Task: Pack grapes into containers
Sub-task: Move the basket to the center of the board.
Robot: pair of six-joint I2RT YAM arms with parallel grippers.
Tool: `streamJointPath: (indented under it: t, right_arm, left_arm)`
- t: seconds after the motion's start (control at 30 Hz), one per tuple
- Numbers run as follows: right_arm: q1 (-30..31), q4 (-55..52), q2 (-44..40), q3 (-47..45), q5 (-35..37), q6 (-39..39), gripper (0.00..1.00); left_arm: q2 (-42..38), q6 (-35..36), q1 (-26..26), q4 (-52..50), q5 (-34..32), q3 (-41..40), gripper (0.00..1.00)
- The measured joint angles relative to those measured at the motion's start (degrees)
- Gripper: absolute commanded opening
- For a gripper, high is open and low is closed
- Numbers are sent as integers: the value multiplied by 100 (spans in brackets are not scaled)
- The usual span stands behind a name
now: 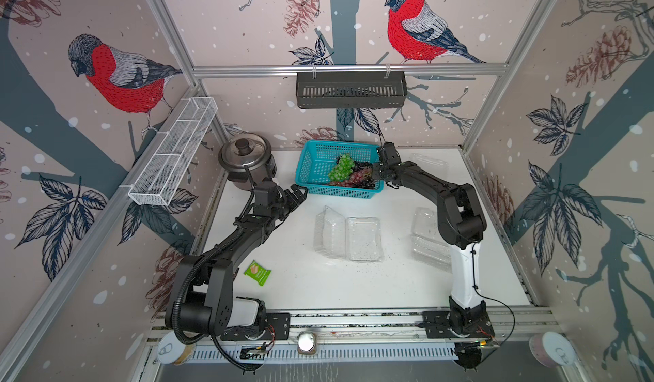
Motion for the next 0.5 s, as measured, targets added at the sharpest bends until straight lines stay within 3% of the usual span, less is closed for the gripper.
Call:
streamJointPath:
  t: [0.17, 0.5]
  right_arm:
    - [-20, -181, 396, 638, -114, 2, 8]
    - [-201, -332, 1012, 1622, -251, 125, 10]
  left_arm:
    - [2, 2, 31, 2, 9, 0, 98]
    - [11, 39, 42, 2, 4, 0, 98]
